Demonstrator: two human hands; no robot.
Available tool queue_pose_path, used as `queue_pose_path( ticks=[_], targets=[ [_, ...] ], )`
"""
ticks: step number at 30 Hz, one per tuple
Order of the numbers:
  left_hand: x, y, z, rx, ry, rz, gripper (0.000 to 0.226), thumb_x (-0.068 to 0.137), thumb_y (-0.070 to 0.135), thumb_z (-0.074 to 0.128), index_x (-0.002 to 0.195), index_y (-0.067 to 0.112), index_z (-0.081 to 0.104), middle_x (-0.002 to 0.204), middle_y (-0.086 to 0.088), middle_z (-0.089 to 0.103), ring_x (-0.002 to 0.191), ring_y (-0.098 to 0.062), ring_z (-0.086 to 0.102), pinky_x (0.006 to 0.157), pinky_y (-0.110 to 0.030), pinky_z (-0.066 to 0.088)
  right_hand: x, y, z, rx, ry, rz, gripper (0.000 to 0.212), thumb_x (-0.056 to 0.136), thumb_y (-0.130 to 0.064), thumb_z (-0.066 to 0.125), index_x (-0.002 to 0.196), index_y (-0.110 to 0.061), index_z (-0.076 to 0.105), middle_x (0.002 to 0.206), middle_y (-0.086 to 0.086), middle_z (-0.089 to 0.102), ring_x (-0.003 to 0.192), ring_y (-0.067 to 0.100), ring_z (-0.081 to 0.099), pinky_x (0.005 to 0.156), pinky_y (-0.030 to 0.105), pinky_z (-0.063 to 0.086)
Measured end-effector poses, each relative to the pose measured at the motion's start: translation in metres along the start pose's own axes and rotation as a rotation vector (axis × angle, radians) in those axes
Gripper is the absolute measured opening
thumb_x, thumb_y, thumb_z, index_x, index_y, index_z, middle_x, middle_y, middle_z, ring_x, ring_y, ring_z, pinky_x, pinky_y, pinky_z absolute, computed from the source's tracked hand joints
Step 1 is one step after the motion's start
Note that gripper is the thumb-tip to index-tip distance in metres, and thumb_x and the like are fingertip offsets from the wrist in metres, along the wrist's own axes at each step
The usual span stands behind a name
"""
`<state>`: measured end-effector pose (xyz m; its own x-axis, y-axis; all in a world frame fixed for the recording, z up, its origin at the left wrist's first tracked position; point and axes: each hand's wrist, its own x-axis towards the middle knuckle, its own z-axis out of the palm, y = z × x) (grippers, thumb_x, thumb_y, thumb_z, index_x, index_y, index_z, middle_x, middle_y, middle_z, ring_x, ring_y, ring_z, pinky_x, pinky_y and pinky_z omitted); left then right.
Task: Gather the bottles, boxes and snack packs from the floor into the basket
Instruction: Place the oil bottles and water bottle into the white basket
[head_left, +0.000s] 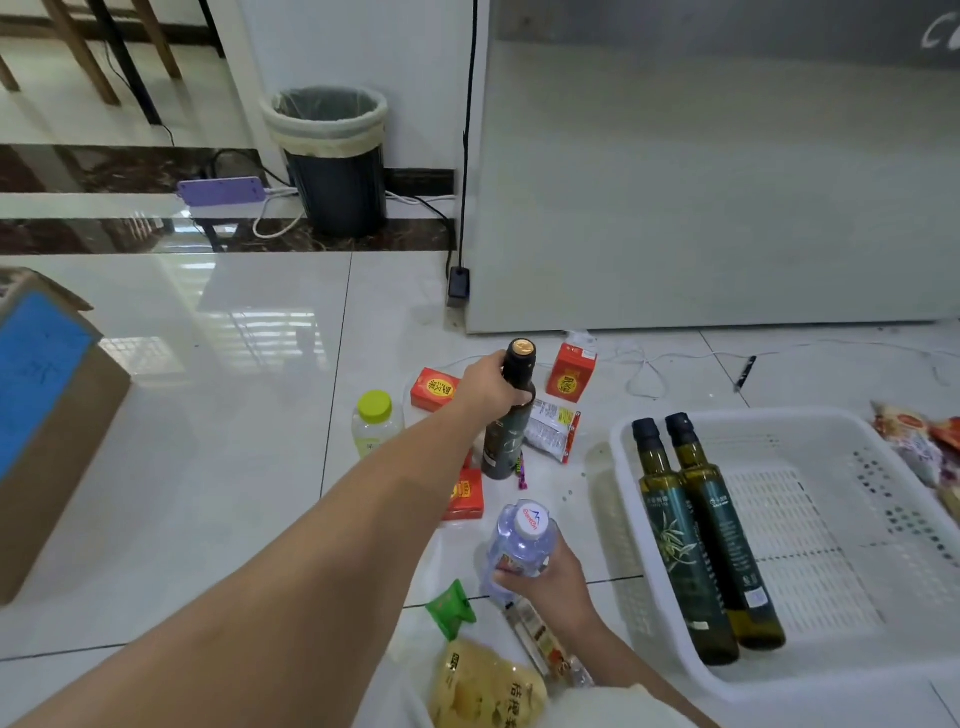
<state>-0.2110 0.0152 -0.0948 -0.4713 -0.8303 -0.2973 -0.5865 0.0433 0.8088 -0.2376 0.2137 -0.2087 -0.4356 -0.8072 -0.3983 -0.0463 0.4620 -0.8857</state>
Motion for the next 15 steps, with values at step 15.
queue_pose_path(
  ticks=[15],
  targets=[
    [0.0, 0.045, 0.021, -0.94, 0.361, -0.127, 0.02, 0.089, 0.023, 0.062, 0.109, 0.019, 0.057, 0.105, -0.004, 0.064, 0.099, -0.022, 0.061, 0.101, -0.048, 0.043, -0.053, -0.08, -0.136, 0.319, 0.478, -0.134, 0.032, 0.068, -0.029, 0.074, 0.096, -0.026, 0.06, 0.096, -0.001, 0.069, 0.093, 0.016, 0.066, 0.085, 0.033, 0.053]
  ],
)
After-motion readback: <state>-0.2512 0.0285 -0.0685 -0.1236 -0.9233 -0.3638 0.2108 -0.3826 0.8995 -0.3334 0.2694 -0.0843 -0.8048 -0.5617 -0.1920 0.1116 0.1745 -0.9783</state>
